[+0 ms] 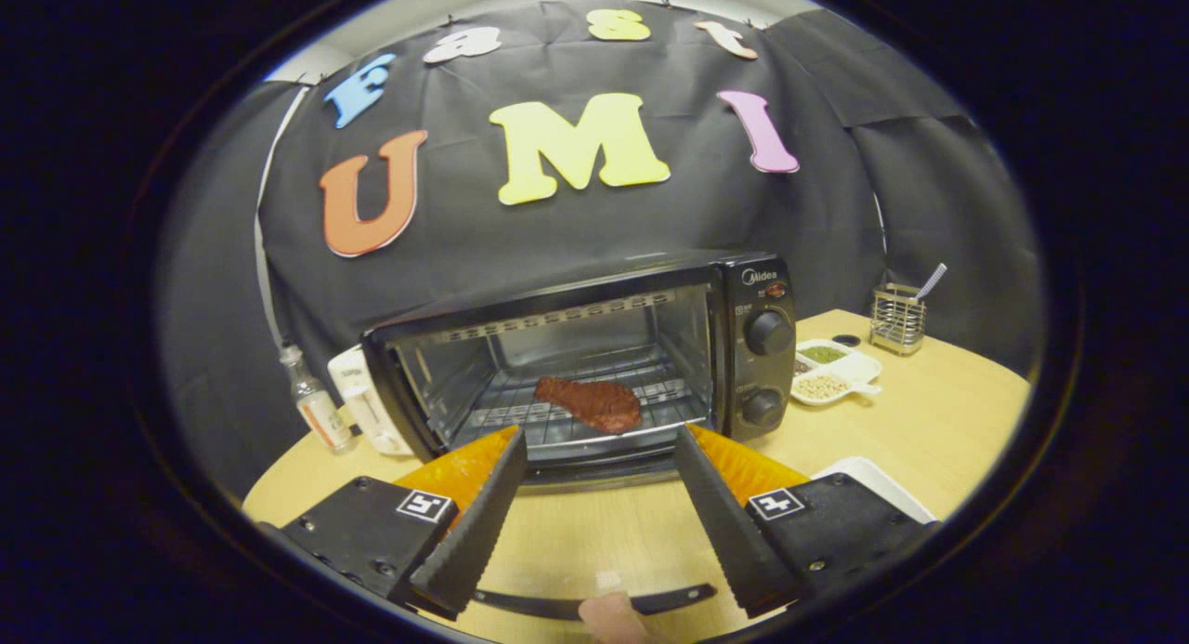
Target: Open the toaster oven, put the food inside, and close the toaster oven door.
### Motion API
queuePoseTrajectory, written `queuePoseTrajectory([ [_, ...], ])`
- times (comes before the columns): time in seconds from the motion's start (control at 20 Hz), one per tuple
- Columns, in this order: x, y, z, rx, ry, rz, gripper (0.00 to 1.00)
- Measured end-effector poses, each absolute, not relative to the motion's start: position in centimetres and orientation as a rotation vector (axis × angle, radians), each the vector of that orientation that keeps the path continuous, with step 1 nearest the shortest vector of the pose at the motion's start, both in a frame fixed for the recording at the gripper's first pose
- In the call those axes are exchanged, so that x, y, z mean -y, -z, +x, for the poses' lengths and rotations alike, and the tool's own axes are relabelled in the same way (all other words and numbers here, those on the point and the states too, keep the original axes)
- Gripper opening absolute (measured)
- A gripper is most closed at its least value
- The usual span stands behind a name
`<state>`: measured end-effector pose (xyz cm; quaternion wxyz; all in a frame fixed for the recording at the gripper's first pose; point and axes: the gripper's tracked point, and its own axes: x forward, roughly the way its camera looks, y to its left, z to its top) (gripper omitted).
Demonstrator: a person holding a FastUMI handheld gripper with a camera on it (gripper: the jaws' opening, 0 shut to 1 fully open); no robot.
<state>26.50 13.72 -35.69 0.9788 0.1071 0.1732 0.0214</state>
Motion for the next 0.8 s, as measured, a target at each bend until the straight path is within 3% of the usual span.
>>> queuePoseTrajectory([
  [0.45, -14.8, 39.0, 17.9, -0.504, -0.067, 0.095, 1.00],
  [0.8, -14.6, 44.1, 16.0, -0.708, -0.057, 0.075, 1.00],
])
